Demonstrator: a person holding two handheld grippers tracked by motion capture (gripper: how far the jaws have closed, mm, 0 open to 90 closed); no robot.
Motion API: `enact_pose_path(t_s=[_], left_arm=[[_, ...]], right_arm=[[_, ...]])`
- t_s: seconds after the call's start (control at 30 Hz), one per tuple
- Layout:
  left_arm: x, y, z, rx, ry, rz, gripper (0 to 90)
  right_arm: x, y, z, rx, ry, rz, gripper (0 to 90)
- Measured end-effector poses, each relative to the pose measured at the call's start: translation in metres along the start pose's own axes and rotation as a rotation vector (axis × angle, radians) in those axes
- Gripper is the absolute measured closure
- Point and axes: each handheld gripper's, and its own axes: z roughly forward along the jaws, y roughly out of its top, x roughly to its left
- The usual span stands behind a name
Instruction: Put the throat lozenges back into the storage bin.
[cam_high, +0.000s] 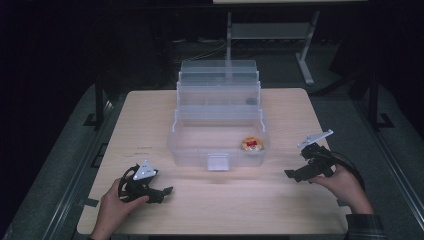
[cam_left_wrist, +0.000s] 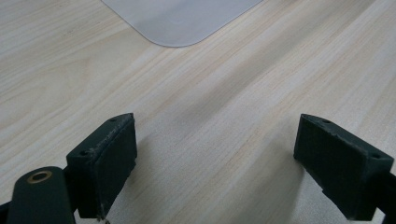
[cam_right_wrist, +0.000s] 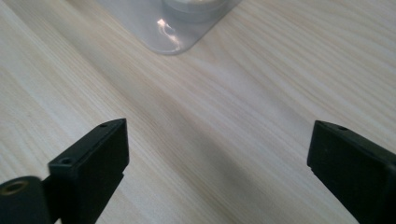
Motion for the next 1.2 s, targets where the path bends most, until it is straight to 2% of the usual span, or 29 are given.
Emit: enact_pose_path(t_s=[0.13,0.5,0.63,0.9,1.2], left_arm=[[0.0,0.0,0.0,0.0,0.0,0.0,12.3],[0.0,0.0,0.0,0.0,0.0,0.0,12.3],[0.0,0.0,0.0,0.0,0.0,0.001,12.3],[0.0,0.0,0.0,0.003,0.001,0.003,12.3],[0.0,0.0,0.0,0.004,0.0,0.005,12.3]], right_arm=[[0.001,-0.007,0.002,-0.013,-0.009,0.013,2.6],[0.002,-0.025,0.006,-0.029,-0.077,0.027,1.2],[0.0,-0.033,0.006,-0.052,-0.078,0.056,1.2],[-0.002,-0.051,0.012,-0.073,-0.077,0.082,1.2],[-0.002,-0.068,0.016,-0.121,-0.115,0.11,0.1]])
